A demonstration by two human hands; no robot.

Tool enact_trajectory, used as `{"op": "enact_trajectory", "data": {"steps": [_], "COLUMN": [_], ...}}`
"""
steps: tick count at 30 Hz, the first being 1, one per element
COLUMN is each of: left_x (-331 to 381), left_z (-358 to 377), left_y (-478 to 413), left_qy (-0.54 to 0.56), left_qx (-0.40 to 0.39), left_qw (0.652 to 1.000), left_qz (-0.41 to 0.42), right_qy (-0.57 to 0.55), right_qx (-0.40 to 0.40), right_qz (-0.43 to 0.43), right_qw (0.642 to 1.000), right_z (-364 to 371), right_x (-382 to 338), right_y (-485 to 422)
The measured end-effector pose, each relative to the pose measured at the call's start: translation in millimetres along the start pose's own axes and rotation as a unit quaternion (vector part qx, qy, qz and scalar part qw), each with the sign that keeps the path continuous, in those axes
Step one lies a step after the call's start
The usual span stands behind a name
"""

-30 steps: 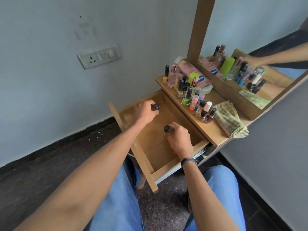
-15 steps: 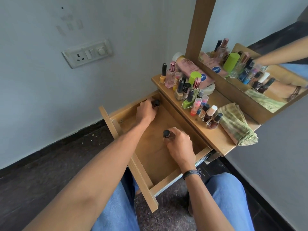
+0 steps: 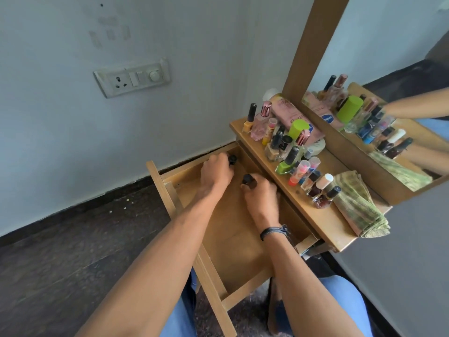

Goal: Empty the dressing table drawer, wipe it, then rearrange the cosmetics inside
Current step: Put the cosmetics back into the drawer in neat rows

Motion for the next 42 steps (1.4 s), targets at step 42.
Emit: {"op": "enact_trajectory", "data": {"steps": [42], "left_x": [-4.9], "left_z": [-23.4], "left_y": [17.2], "left_qy": [0.056], "left_qx": [-0.019], "left_qw": [0.998], "left_qz": [-0.035], "right_qy": [-0.015], "right_qx": [0.21], "right_qz": [-0.182], "right_qw": [0.961], "right_z": [-65.2], "right_x": [-29.6], "right_y": [75.9]}}
Point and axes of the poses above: each hand's wrist, its own y-axis away from the middle knuckle, its own z-axis out of the palm, x = y × z, the point moved 2 cm from there along -y, towards the middle knuckle, and after that the axes turned 7 degrees about -y, right-handed, at the moved point
